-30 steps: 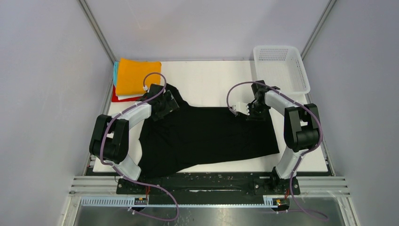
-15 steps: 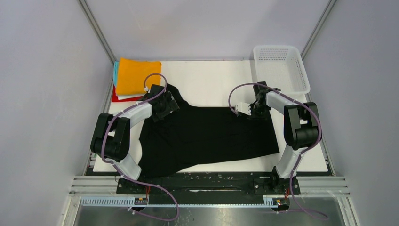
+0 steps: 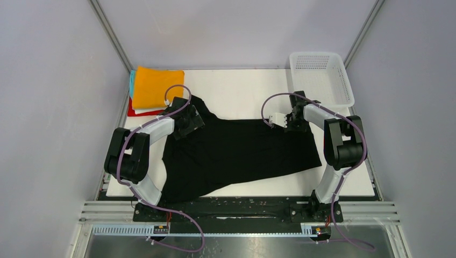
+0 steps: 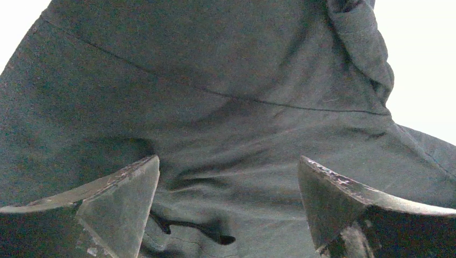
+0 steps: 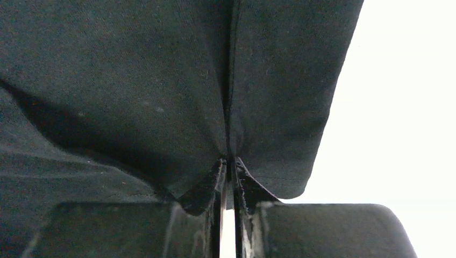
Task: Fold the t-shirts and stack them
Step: Fold the flattened tshirt in 1/3 of the way
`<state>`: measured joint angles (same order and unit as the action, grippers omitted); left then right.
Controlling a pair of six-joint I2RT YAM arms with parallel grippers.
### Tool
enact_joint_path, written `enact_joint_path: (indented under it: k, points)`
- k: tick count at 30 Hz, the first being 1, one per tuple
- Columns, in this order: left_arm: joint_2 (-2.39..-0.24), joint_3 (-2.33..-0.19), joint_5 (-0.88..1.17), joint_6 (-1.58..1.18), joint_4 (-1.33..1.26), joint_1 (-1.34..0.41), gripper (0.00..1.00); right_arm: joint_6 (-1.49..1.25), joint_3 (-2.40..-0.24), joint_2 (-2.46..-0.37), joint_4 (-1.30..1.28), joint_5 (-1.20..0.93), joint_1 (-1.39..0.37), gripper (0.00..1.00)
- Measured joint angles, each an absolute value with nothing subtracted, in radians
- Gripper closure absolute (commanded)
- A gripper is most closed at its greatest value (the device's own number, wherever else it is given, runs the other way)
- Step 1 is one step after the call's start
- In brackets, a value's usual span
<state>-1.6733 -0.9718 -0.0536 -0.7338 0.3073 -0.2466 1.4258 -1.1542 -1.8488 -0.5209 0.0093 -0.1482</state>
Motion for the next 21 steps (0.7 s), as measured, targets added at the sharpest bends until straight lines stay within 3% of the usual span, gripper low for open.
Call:
enact_joint_path:
  k: [2, 8, 21]
  points:
    - [-1.673, -0.972, -0.054, -0.734, 0.307, -0.247, 0.01, 1.418, -1.158, -1.848, -0.526, 0.007, -0.148, 0.74]
    - [-1.673, -0.972, -0.054, -0.733, 0.307, -0.247, 0.01, 1.412, -1.158, -1.848, -0.523, 0.004, -0.147, 0.67]
    - [-1.682, -0.976, -0.057, -0.733, 0.307, -0.247, 0.01, 1.429, -1.126, -1.850, -0.340, 0.112, -0.146, 0.67]
